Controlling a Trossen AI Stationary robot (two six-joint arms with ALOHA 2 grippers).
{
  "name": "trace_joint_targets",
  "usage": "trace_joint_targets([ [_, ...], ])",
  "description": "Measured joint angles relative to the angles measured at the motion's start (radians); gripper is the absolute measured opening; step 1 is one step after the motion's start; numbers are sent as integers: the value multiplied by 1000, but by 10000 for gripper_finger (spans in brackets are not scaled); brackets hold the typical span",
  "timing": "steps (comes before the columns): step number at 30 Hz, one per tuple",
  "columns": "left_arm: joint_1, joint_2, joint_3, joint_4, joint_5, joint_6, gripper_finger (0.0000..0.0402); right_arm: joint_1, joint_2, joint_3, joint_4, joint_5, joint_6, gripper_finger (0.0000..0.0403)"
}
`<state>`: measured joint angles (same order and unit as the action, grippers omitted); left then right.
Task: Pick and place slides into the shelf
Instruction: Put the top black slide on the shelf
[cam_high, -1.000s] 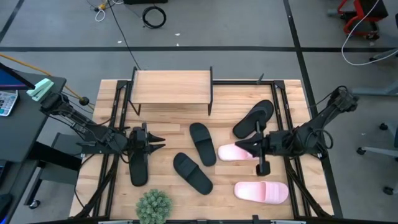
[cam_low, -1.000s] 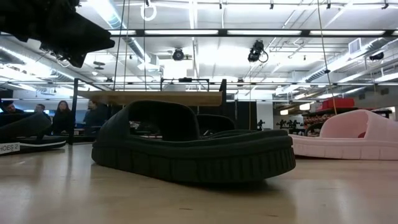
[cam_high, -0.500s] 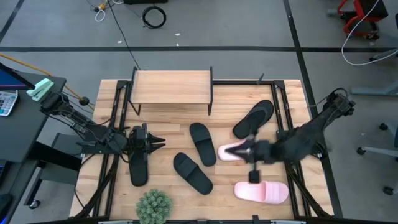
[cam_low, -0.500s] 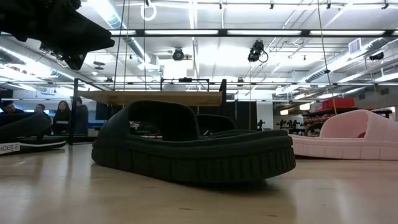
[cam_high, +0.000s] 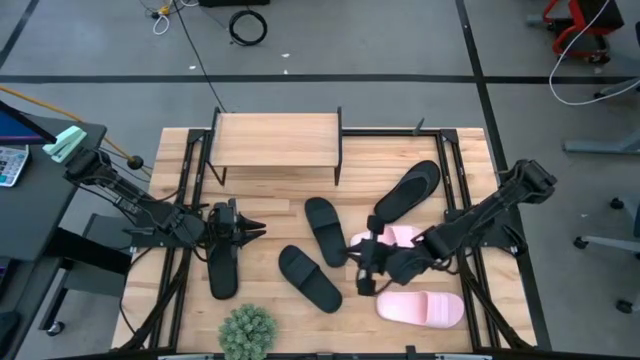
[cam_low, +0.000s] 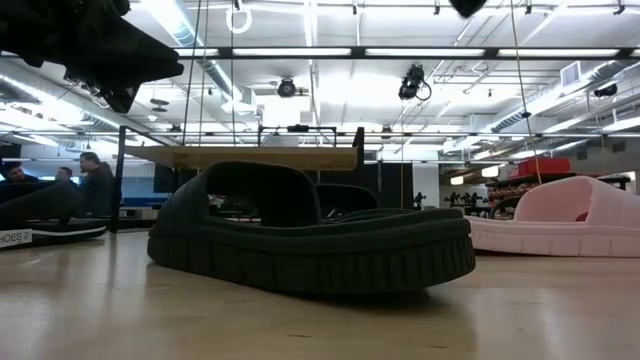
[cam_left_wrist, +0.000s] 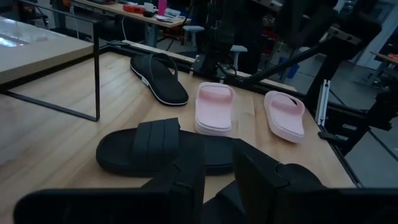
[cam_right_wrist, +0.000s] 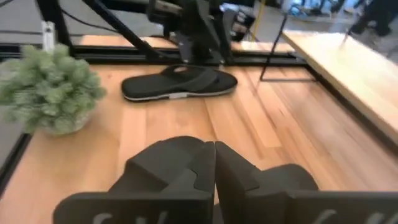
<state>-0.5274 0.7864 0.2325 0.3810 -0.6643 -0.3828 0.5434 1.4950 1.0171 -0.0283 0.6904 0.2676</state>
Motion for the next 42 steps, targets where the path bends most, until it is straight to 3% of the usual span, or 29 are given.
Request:
trace_joint_targets([
  [14,0,0,0,-14,0,1,82,-140,137,-3,22,-58,73,14],
  [22,0,0,0,-44,0,2,74,-280,150,-3,19,-286,49,14],
  [29,0,0,0,-66,0,1,73,-363,150,-3,-61,-338,-36,14],
  [32,0,0,0,-66,0,1,75,-384,150,-3,-122,-425,-112,16],
  [36,0,0,0,-66,0,0,72,-398,176,-2,-140,-519,-149,37],
  [42,0,0,0,-73,0,-37,64,-397,212,-1,-128,-464,-291,106],
])
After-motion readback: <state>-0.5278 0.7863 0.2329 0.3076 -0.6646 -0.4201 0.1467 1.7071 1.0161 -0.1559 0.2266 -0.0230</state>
